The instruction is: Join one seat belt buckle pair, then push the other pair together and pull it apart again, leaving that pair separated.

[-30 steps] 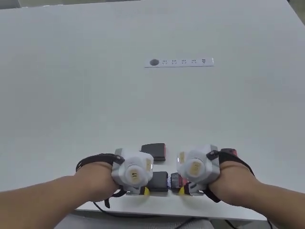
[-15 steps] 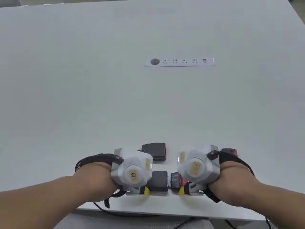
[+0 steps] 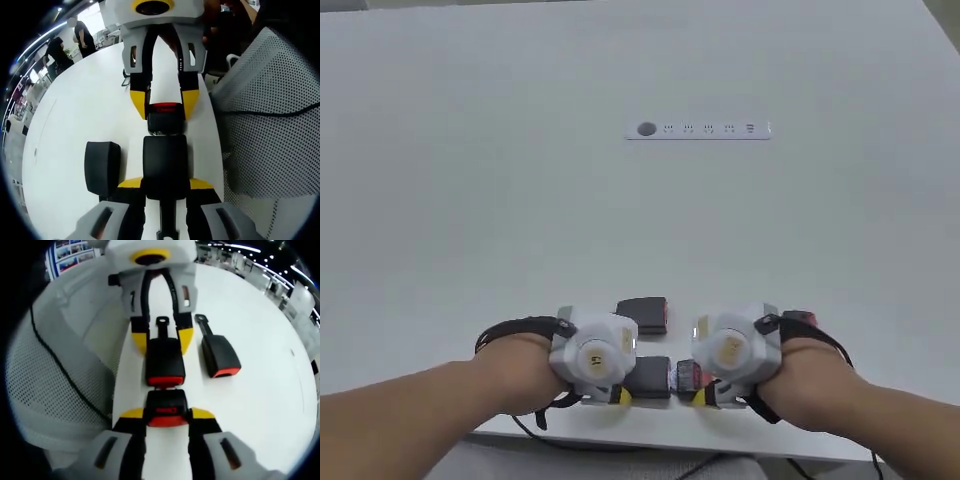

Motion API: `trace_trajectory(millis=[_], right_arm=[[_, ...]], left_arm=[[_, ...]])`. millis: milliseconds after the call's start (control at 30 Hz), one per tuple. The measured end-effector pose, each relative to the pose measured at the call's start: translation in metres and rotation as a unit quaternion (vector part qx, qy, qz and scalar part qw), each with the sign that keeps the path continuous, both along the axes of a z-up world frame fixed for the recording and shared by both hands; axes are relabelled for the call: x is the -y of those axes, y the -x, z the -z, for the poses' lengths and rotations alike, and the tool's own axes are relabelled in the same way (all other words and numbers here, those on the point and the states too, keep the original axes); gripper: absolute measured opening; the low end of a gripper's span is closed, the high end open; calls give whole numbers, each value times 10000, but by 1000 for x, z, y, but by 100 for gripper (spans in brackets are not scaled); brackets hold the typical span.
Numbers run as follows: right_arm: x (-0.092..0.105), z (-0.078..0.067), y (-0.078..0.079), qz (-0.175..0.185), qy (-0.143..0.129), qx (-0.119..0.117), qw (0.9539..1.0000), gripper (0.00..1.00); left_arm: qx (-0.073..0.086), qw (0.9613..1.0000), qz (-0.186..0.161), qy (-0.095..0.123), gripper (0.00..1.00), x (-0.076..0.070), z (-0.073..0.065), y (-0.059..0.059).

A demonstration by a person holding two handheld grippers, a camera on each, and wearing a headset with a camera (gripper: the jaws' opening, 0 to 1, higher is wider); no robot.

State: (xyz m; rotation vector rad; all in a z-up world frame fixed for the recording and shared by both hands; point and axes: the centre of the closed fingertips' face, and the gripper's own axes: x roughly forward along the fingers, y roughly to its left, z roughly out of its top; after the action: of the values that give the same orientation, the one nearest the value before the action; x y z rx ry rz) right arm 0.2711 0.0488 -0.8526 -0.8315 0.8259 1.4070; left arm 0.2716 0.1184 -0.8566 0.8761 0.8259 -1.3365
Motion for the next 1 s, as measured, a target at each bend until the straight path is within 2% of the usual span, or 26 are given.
trace_trajectory(millis=[433, 767, 1000], right_arm=[[3, 0, -2, 2, -112, -109, 9999, 29], [3, 0, -1, 80, -269, -170, 9995, 30], [2, 0, -1, 138, -313, -190, 9992, 30]], left_arm=[[9, 9998, -119, 162, 30, -3, 1, -4], [-47, 9997, -54, 219, 30, -3, 1, -4], [-64, 9998, -23, 181, 30, -2, 0, -3]])
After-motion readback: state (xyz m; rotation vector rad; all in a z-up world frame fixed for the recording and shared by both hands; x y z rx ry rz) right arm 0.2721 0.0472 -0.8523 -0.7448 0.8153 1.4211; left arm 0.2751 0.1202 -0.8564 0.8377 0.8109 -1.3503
